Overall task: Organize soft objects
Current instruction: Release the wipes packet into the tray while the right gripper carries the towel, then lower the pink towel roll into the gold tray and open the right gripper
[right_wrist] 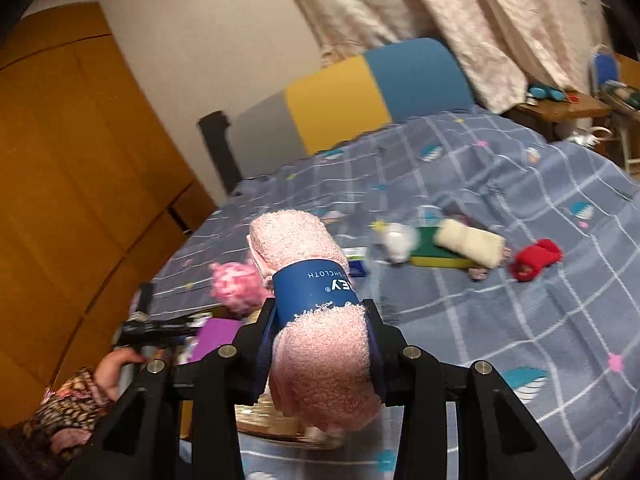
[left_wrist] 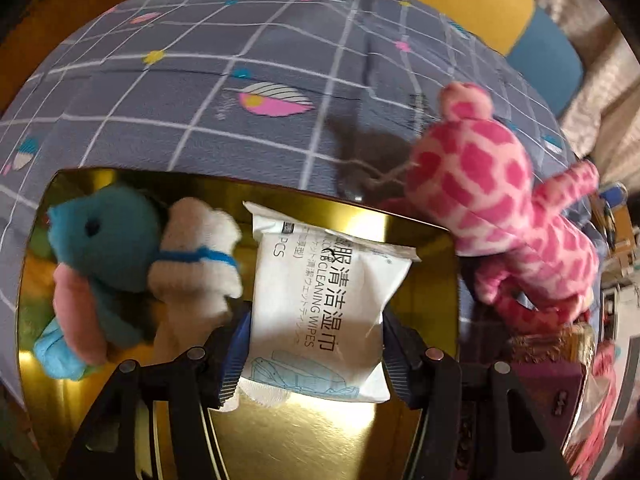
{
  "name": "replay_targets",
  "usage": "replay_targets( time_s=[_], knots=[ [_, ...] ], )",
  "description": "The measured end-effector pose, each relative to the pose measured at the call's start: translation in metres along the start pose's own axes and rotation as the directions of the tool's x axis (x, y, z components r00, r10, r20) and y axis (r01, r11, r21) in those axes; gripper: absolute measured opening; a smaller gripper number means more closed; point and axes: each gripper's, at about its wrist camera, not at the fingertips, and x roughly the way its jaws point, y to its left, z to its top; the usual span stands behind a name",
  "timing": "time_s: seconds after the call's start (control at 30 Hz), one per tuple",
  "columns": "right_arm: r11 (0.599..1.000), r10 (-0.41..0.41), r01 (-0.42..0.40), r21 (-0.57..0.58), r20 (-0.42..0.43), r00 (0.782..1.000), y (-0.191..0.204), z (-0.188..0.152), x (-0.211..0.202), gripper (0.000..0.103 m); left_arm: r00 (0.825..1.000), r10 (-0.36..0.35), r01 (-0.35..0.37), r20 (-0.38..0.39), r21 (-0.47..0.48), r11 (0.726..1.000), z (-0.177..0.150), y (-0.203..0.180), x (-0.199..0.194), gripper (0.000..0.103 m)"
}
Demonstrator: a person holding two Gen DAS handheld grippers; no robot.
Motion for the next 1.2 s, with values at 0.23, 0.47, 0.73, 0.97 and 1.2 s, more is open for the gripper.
replay_targets(
  time_s=[0.23,0.47,0.73,0.97,1.2],
  knots=[
    [0.994,0.082,-0.085,-0.07,-0.037,0.996,0.055,-0.009,0.014,0.041,0.985,-0.164,0.165,0.043,-0.005,0.986,-0.013,0.009,-0.02,0.063],
    [0.98,0.176,-0.185,-0.077,-0.111,0.978,0.103,-0.023,0.041,0.041,0.958,-0.21,0.214,0.196,-0.001,0.977,-0.033,0.024,-0.073,0.063],
    [0.956,0.248,-0.274,-0.108,-0.204,0.947,0.163,-0.046,0.075,0.041,0.936,-0.164,0.173,0.312,0.0,0.985,-0.067,0.06,-0.124,0.063],
    [0.933,0.275,-0.332,-0.138,-0.319,0.907,0.213,-0.081,0.116,0.041,0.92,-0.142,0.166,0.365,-0.034,0.986,-0.097,0.1,-0.155,0.063],
    [0.932,0.236,-0.332,-0.146,-0.452,0.861,0.26,-0.121,0.172,0.041,0.897,-0.097,0.136,0.431,-0.061,0.989,-0.116,0.131,-0.19,0.063]
  ],
)
